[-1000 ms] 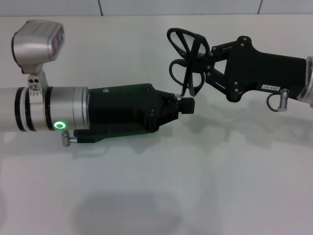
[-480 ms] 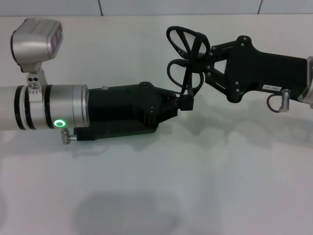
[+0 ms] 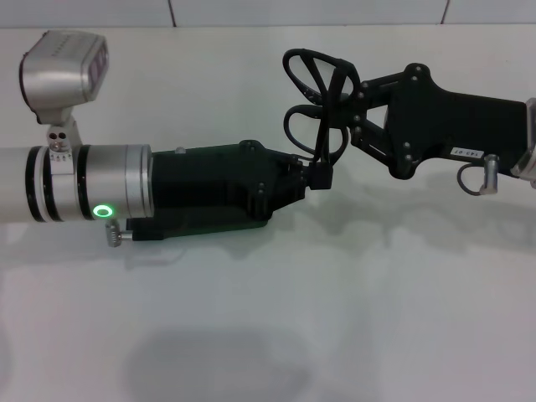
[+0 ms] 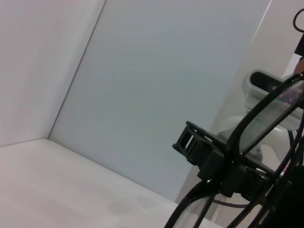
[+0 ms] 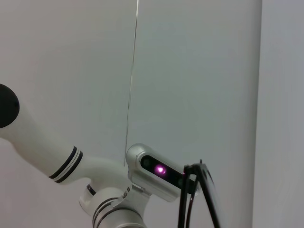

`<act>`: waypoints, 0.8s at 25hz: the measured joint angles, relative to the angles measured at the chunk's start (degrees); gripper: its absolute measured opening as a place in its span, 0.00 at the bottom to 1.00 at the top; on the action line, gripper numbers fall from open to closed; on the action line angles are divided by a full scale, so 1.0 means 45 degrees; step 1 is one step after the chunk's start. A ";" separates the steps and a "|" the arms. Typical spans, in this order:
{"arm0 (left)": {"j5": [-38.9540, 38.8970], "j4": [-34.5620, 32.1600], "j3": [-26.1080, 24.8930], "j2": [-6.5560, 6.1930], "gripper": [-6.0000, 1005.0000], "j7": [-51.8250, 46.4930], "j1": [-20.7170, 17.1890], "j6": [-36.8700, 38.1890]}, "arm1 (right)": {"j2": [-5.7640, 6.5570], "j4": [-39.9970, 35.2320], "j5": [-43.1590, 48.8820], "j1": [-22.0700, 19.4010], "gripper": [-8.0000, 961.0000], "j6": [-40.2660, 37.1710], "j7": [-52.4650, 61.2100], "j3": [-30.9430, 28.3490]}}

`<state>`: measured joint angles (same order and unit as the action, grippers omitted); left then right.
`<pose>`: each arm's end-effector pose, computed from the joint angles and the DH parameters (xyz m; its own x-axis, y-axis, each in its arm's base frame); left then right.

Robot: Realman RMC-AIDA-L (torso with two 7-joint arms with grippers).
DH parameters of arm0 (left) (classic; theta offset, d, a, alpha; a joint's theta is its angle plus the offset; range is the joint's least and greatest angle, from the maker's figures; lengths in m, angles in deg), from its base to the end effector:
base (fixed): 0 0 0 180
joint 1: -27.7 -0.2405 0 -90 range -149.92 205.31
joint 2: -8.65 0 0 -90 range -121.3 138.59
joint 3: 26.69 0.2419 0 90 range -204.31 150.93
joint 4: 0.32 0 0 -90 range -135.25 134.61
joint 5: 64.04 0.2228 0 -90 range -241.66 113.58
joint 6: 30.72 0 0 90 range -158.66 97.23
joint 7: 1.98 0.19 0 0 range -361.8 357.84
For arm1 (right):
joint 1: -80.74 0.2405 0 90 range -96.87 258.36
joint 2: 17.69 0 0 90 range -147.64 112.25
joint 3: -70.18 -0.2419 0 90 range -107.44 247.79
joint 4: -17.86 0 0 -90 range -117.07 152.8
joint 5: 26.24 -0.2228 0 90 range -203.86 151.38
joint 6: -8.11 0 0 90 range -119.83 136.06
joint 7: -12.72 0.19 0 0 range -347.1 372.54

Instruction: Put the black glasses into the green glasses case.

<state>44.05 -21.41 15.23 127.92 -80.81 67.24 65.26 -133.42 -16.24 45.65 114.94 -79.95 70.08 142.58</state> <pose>-0.1714 0.3306 -0.0735 0.6721 0.4194 0.6103 0.3900 -0.9011 0.1898 0.1288 0.3579 -0.0392 0.7001 0.1442 -0.6993 -0.0288 -0.9729 -0.2295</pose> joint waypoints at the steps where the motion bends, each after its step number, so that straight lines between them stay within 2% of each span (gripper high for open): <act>1: 0.0001 -0.0001 0.0000 0.0000 0.01 0.0000 0.0000 0.0000 | 0.0001 -0.0001 0.0000 0.0000 0.08 -0.0001 0.0004 0.0002; 20: 0.0050 -0.0002 0.0001 -0.0011 0.01 -0.0001 -0.0077 0.0000 | -0.0005 0.0015 0.0002 0.0017 0.08 -0.0098 0.0165 -0.0032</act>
<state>44.27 -21.42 15.24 127.87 -80.82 66.90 65.26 -133.44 -16.17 45.66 115.02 -80.39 70.82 142.43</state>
